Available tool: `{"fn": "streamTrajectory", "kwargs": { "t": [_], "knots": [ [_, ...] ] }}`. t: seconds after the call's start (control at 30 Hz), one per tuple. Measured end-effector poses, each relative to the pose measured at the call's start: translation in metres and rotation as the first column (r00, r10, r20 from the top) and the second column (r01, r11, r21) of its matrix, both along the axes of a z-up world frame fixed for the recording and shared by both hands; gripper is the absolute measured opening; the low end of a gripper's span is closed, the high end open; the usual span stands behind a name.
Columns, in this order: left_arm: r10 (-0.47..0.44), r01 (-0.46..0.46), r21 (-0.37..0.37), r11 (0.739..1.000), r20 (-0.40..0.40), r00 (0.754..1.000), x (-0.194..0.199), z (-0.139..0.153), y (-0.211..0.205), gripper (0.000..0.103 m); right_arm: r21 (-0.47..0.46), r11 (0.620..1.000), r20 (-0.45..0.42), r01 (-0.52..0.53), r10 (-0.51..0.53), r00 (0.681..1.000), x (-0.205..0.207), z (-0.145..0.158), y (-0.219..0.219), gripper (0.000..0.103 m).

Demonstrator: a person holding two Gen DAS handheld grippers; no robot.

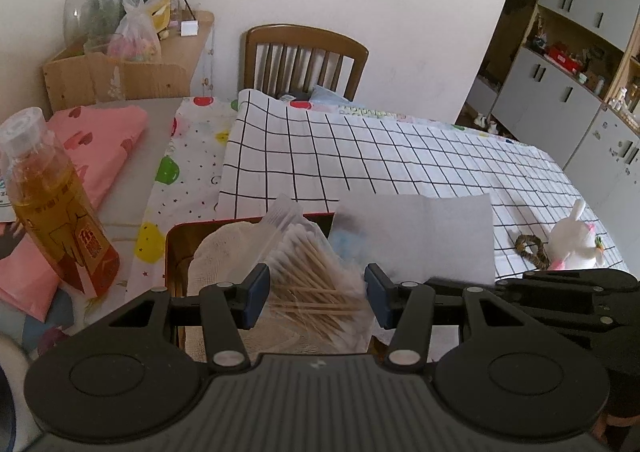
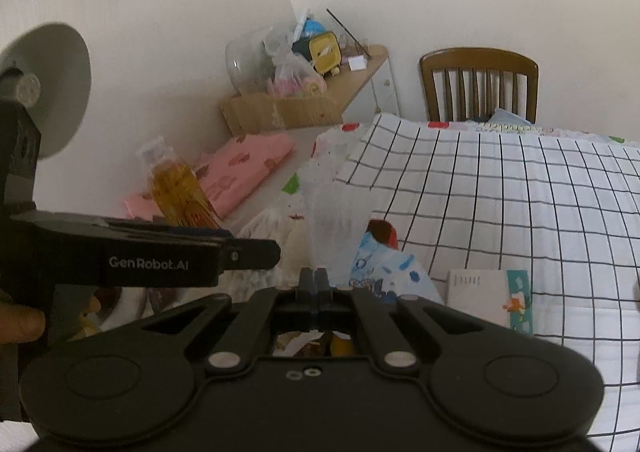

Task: Organize soft objects
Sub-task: 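Carry the cotton swabs with the left gripper while the right gripper carries the clear bag over the tin, then open the left gripper over the tin while the right gripper releases the clear bag inside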

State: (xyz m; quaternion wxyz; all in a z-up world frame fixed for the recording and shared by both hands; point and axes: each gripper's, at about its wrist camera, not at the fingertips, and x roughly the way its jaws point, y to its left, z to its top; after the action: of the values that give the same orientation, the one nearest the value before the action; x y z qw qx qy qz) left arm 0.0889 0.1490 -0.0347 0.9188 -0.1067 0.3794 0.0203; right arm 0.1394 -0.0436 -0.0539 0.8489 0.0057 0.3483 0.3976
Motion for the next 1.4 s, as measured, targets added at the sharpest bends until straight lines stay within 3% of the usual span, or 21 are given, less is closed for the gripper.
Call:
{"fn": "streamTrajectory", "kwargs": {
  "t": [0.7,0.93,1.07,1.2,1.4],
  "knots": [
    [-0.043,0.044,0.012,0.999,-0.095,0.995,0.013,-0.040,0.011,0.052,-0.162,0.984,-0.039,-0.071,0.065,0.997,-0.004,-0.040,0.033,0.000],
    [-0.038,0.040,0.014,0.999,-0.085,0.996,0.010,-0.043,0.013,0.054,-0.171,0.982,-0.052,-0.086,0.078,0.996,-0.006,-0.042,0.032,0.001],
    [-0.039,0.040,0.023,0.999,-0.074,0.996,0.008,-0.042,0.013,0.065,-0.176,0.981,-0.060,-0.087,0.078,0.995,-0.006,-0.042,0.030,0.002],
    [-0.033,0.034,0.013,0.999,-0.063,0.997,0.007,-0.040,0.015,0.067,-0.188,0.978,-0.061,-0.090,0.080,0.995,-0.009,-0.042,0.029,0.003],
    [-0.023,0.024,0.012,1.000,-0.046,0.999,0.003,-0.034,0.016,0.068,-0.188,0.978,-0.018,-0.087,0.086,0.996,-0.016,-0.038,0.027,0.012]
  ]
}}
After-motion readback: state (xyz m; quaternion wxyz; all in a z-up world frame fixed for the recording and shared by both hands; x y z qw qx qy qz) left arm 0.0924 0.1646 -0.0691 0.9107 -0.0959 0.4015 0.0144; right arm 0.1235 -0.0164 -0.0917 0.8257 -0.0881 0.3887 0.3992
